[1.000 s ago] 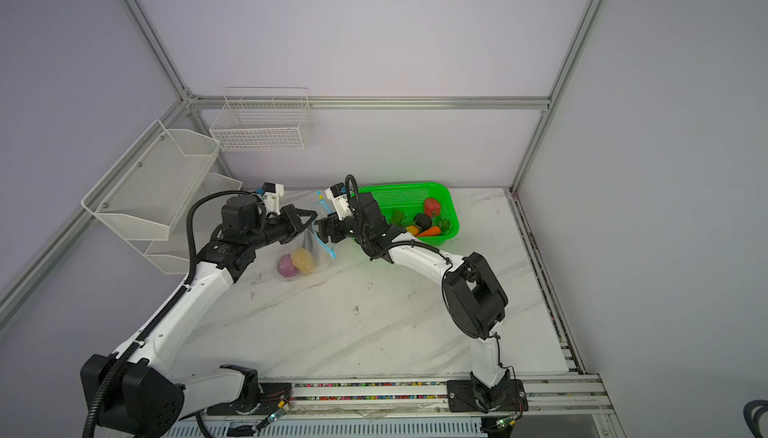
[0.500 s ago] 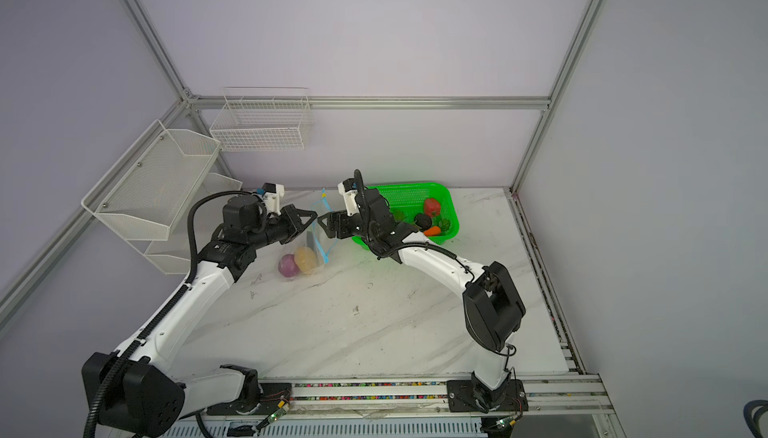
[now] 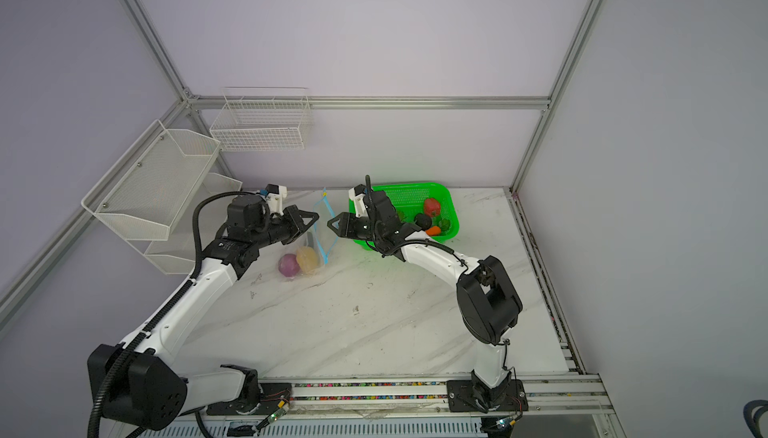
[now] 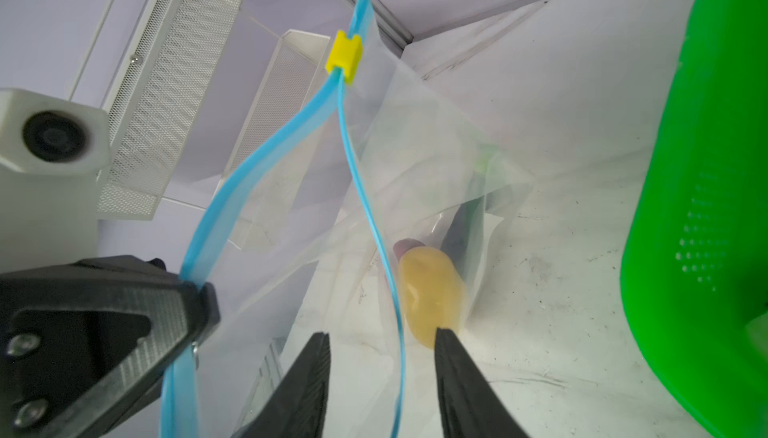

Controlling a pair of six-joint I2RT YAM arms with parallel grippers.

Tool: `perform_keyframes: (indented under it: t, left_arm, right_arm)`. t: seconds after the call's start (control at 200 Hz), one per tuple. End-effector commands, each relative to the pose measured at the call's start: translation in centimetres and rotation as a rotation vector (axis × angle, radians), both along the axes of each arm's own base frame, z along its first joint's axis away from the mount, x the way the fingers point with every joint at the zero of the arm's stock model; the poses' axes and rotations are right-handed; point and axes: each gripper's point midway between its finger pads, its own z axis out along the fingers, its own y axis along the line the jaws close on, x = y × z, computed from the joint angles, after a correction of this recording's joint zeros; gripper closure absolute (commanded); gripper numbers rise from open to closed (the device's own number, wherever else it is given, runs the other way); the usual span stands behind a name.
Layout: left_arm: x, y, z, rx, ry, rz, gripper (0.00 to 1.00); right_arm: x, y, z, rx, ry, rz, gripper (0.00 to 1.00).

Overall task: Place the food in the zip-top bag and seal the zipper
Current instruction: 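Open the right gripper inside the bag to release the potato, then move the right gripper back into the green basket toward the avocado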

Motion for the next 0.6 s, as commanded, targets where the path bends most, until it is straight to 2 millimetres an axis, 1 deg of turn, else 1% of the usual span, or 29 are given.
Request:
perform_keyframes:
  t: [0.0, 0.065, 0.12, 0.16, 0.535, 0.595]
  left_arm:
    - [0.5, 0.0, 1.8, -0.002, -0.065, -0.003, 1.00]
    - [0.6, 0.0, 1.6, 0.001, -0.062, -0.005, 1.00]
    - [0.6, -0.1, 1.5, 0.002, -0.061, -0.006, 1.00]
    - [0.7, 0.0, 1.5, 0.005, -0.061, -0.005, 1.00]
    - [0.6, 0.7, 0.6, 0.056, -0.047, 0.024, 1.00]
    - [0.6, 0.9, 0.7, 0.067, -0.050, 0.029, 1.00]
  right_arm:
    - [-0.4, 0.8, 1.9, 0.069, -0.011, 0.035, 0.71]
    - [-0.4, 0.7, 2.2, 0.073, -0.015, 0.033, 0.75]
    - [-0.4, 0.5, 2.3, 0.068, -0.018, 0.022, 0.82]
    - [-0.3, 0.4, 2.4, 0.063, -0.020, 0.012, 0.84]
    - [0.9, -1.6, 3.1, -0.023, -0.070, -0.067, 0.88]
    - [1.1, -2.1, 2.8, -0.037, -0.071, -0.080, 0.89]
